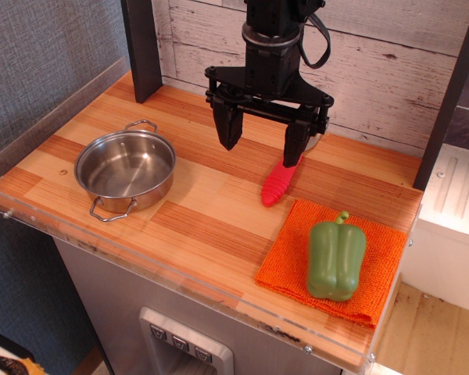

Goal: PICK OF THE FRUIT

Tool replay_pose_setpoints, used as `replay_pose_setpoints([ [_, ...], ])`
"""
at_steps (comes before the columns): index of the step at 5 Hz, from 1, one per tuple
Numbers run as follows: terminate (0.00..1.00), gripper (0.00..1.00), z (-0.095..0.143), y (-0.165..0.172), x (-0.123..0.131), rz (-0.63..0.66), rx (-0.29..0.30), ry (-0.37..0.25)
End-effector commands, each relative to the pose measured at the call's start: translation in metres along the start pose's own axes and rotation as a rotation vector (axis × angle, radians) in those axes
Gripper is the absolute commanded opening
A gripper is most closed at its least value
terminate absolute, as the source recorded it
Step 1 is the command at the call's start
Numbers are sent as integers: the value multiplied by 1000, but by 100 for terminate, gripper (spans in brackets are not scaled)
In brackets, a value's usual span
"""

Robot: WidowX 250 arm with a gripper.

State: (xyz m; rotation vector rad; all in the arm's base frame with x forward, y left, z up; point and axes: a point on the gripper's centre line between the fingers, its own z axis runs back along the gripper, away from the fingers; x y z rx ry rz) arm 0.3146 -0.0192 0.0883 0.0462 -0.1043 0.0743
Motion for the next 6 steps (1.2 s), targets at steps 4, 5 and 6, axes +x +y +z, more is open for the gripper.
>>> replay_pose_setpoints([
  [4, 0, 100, -13, -63, -27, -138, -61, -8],
  [5, 0, 100, -16, -77, -30, -186, -71, -12],
  [6, 0, 100, -16, -91, -33, -223, -68, -22],
])
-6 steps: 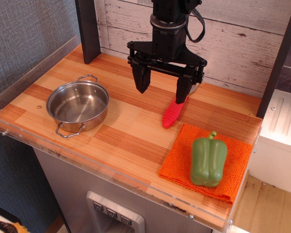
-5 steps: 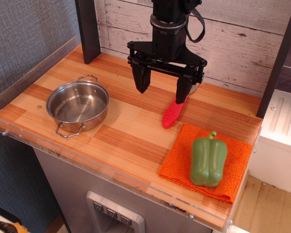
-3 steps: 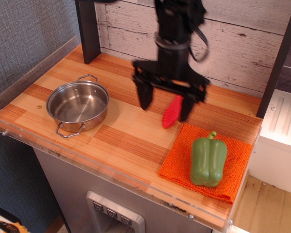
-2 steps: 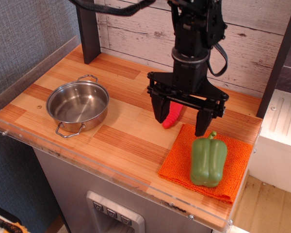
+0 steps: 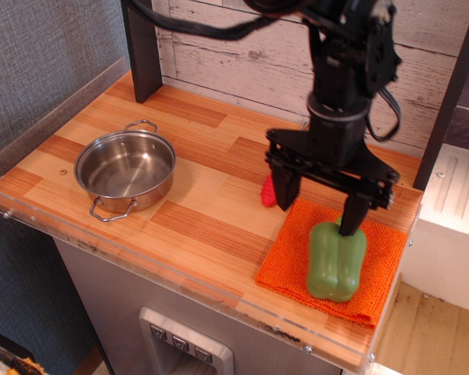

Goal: PICK OF THE FRUIT

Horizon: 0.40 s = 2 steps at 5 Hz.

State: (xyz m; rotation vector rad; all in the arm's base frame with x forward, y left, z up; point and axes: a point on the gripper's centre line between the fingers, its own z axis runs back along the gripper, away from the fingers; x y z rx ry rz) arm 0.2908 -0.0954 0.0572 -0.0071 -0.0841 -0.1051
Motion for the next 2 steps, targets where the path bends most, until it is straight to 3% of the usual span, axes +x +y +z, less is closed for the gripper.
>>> replay_pose_setpoints([
  [1, 0, 100, 2, -23, -2, -61, 1, -24],
  [2, 0, 100, -1, -29, -5, -75, 9, -20],
])
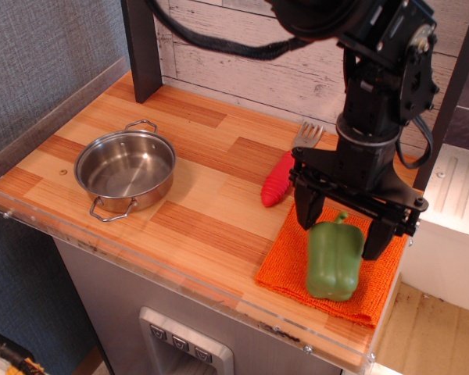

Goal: PICK OF THE FRUIT

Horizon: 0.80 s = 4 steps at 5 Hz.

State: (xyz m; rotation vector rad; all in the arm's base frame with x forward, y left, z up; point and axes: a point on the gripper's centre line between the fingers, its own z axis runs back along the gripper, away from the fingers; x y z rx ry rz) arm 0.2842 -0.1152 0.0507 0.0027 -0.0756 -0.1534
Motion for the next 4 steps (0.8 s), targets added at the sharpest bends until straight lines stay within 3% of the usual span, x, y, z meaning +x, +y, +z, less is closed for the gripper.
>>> replay_pose_setpoints([
  [1, 0, 100, -1, -12, -5, -23, 27, -5],
  [2, 0, 100, -12, -10, -9, 1, 66, 46],
  [3, 0, 0, -13, -4, -8, 22, 83, 59],
  [4, 0, 0, 12, 7, 4, 28, 72, -5],
])
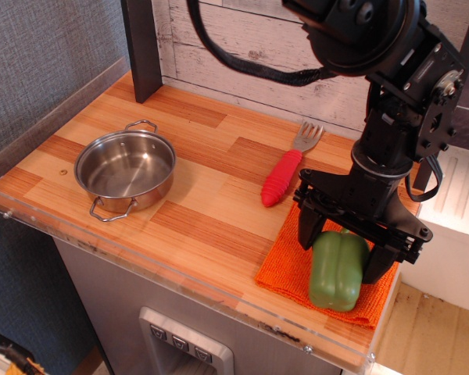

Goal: PICK OF THE FRUIT

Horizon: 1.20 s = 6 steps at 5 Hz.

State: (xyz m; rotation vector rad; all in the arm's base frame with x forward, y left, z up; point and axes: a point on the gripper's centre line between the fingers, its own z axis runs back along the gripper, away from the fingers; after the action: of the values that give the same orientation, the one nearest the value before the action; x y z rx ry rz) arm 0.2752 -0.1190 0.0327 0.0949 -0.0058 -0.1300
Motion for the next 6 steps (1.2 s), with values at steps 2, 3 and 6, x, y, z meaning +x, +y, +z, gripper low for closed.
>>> replay_pose_setpoints([
  [2, 0, 0, 58, 114, 54, 164, -15, -112],
  [3, 0, 0, 35, 166, 72, 193, -12, -48],
  [6, 0, 0, -7, 210, 108, 250, -13, 26],
])
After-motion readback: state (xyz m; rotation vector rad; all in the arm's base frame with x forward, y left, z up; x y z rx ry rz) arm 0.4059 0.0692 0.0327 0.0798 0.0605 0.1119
